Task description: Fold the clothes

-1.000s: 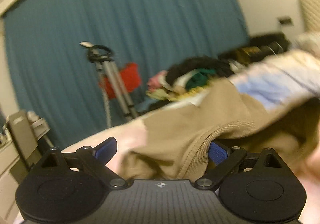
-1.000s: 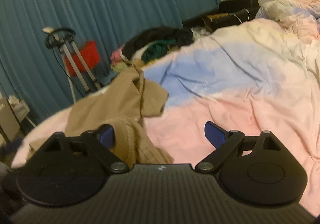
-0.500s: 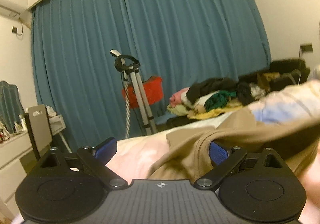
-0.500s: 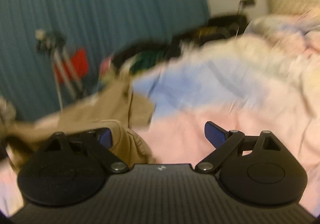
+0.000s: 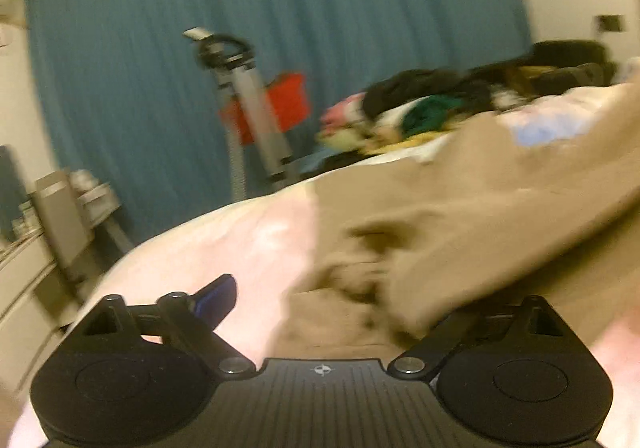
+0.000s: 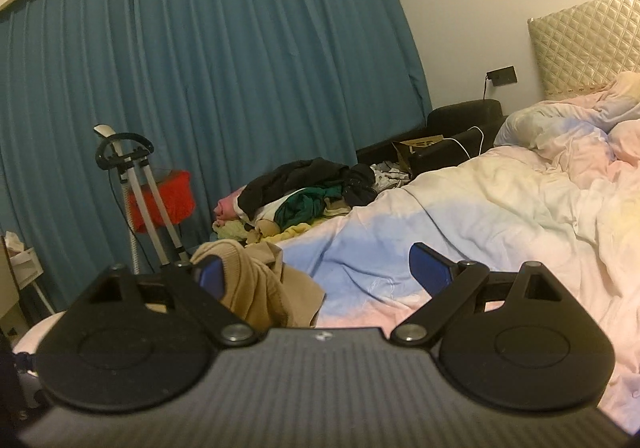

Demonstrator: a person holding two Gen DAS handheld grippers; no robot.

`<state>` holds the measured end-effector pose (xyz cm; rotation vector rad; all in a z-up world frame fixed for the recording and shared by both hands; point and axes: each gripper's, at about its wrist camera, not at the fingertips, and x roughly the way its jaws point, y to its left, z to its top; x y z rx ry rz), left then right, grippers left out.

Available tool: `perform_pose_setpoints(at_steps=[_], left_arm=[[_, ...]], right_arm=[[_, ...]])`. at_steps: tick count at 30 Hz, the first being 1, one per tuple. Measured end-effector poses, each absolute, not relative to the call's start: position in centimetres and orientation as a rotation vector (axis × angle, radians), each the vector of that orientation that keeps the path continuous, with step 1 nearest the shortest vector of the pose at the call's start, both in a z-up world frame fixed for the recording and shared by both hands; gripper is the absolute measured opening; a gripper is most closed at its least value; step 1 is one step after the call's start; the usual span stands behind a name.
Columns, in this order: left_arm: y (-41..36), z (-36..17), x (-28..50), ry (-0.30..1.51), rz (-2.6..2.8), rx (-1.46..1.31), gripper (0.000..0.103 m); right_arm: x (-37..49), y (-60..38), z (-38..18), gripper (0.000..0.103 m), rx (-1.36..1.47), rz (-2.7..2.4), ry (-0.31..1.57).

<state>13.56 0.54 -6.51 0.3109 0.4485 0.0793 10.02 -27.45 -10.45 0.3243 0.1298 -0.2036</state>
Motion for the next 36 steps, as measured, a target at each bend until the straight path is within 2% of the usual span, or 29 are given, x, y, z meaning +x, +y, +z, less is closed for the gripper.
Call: perform_pose_setpoints(at_steps=[4,7,10,15,19,22,27,36], left_arm=[[4.2,-3.0,12.5,0.357,0.168,0.083,0.094],[7.0,0.2,10.5,0.267,0.188,-0.078,0.098],[8.4,1.8,8.9,0.217,0.208,-0.108,0.098],[10.1,1.5,6.2,0.3,0.215,-0.09,0.099],[11.2,0.1,3.5,0.494,0.234,-0.121,0.099],[12.3,0.1,1.2,0.517,0.254,-0.176,0.099],[13.6,7.2,-2.6,0.255,0.318,-0.216,0.1],[15.9,27.0,-8.3,-0.15,0.224,-0.305,0.102]], right_arm=[[11.3,-28.1,-10.8,0.093,0.315,-0.213,0.216],[13.3,-27.8,-11.8,0.093,0.264,-0.154,0.376],[14.4,-26.6,-12.9,0.093,0.192,-0.056,0.501],[13.0,-26.3,-11.3,0.093,0.16,-0.102,0.371],[10.8,-25.9,-9.4,0.093,0.12,-0.132,0.25],[9.2,-25.6,-7.9,0.093,0.096,-0.145,0.163],[6.7,-25.0,-1.2,0.093,0.074,-0.096,0.025],[-0.2,-26.4,19.3,0.093,0.129,0.027,-0.24]])
